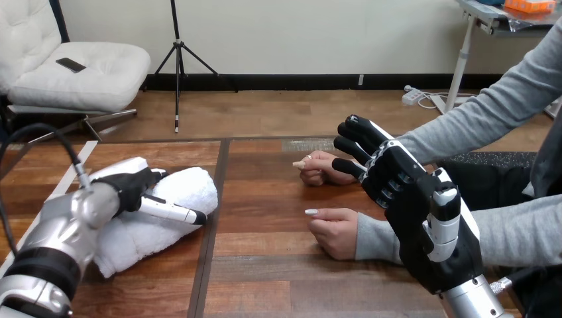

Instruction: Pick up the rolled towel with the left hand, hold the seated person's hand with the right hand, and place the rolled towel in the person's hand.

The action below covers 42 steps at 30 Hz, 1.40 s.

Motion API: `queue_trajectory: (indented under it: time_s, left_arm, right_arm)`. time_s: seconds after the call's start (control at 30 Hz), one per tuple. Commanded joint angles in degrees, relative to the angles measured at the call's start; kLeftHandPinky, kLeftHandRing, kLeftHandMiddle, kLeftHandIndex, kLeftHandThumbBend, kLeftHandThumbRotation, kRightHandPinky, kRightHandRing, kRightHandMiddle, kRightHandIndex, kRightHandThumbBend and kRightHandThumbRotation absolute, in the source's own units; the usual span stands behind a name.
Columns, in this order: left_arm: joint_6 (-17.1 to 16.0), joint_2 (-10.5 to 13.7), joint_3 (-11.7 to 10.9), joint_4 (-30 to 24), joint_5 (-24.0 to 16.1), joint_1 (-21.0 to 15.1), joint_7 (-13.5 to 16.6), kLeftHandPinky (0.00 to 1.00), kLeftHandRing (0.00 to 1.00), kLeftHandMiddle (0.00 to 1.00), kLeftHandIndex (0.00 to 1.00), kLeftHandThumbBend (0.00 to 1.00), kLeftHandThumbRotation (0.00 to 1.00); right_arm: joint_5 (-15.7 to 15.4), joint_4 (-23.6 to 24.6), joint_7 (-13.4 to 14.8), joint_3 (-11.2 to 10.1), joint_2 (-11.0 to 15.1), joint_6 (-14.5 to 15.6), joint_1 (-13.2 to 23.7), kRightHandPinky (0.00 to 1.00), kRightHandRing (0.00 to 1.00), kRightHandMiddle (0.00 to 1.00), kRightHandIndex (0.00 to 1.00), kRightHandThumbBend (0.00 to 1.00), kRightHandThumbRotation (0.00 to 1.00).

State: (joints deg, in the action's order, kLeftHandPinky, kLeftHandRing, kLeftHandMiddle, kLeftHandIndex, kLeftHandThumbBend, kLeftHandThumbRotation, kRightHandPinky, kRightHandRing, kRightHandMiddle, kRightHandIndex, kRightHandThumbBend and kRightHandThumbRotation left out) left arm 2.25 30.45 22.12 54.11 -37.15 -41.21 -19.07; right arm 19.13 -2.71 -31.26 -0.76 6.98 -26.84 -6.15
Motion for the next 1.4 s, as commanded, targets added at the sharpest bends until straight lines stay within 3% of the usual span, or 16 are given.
queue_trajectory:
  time_s: [0.0,0.13,0.23,0.27,0.43,0.57,0.73,0.87,1.0,1.17,1.37]
  left_arm:
    - [2.94,0.33,2.86,-6.56,-3.68,-3.82,-0.71,0.81,0.95,0.94,0.93,1.00,0.65]
    - [5.70,0.60,5.25,-9.31,-7.96,-3.49,-0.98,0.77,0.92,0.91,0.90,1.00,0.65]
    - [7.62,0.59,6.42,-10.98,-10.52,-3.20,-0.94,0.68,0.84,0.83,0.81,1.00,0.64]
    - [8.28,0.53,6.56,-11.56,-11.03,-3.06,-0.99,0.61,0.76,0.76,0.75,1.00,0.61]
    - [12.25,0.04,7.90,-13.65,-14.10,-2.96,-2.16,0.46,0.60,0.64,0.64,1.00,0.53]
    - [14.87,-0.20,8.67,-15.48,-16.14,-2.66,-2.76,0.34,0.49,0.57,0.57,1.00,0.40]
    - [18.17,-0.40,9.14,-18.62,-18.08,-2.01,-4.28,0.30,0.47,0.56,0.58,1.00,0.30]
    - [20.16,-0.47,9.29,-20.83,-18.71,-1.52,-5.31,0.32,0.51,0.60,0.62,0.95,0.13]
    - [21.55,-0.76,9.21,-21.97,-19.08,-1.24,-5.55,0.32,0.50,0.61,0.61,0.93,0.05]
    - [22.11,-0.26,9.48,-24.84,-20.36,0.11,-3.17,0.24,0.34,0.47,0.58,0.90,0.01]
    - [22.45,-0.38,8.56,-26.50,-20.81,1.60,0.50,0.20,0.28,0.41,0.57,0.84,0.00]
  right_arm:
    - [0.10,2.15,0.19,-0.54,0.28,-1.11,2.45,0.87,0.92,0.92,0.89,1.00,1.00]
    - [-0.01,2.07,0.36,-0.58,0.17,-1.22,2.51,0.87,0.92,0.92,0.89,1.00,1.00]
    - [-0.13,2.20,0.49,-0.56,0.19,-1.10,2.50,0.87,0.92,0.91,0.89,1.00,1.00]
    - [-0.17,2.26,0.56,-0.55,0.17,-1.04,2.49,0.87,0.91,0.91,0.89,1.00,1.00]
    - [-0.30,2.20,0.62,-0.53,0.23,-1.20,2.62,0.87,0.91,0.91,0.89,1.00,1.00]
    - [-0.27,2.14,0.57,-0.55,0.32,-1.25,2.74,0.87,0.91,0.91,0.89,1.00,1.00]
    - [-0.88,2.03,1.04,-0.71,0.30,-1.60,2.89,0.86,0.91,0.91,0.88,1.00,1.00]
    - [-1.22,2.12,1.33,-0.79,0.37,-1.71,3.00,0.86,0.90,0.90,0.88,1.00,1.00]
    - [-1.25,2.10,1.52,-0.87,0.35,-1.60,3.12,0.85,0.90,0.90,0.88,1.00,1.00]
    - [-1.27,2.01,1.65,-0.98,0.48,-1.42,3.29,0.85,0.90,0.90,0.88,1.00,1.00]
    - [-1.25,1.94,1.83,-1.05,0.44,-1.49,3.46,0.85,0.90,0.90,0.88,1.00,1.00]
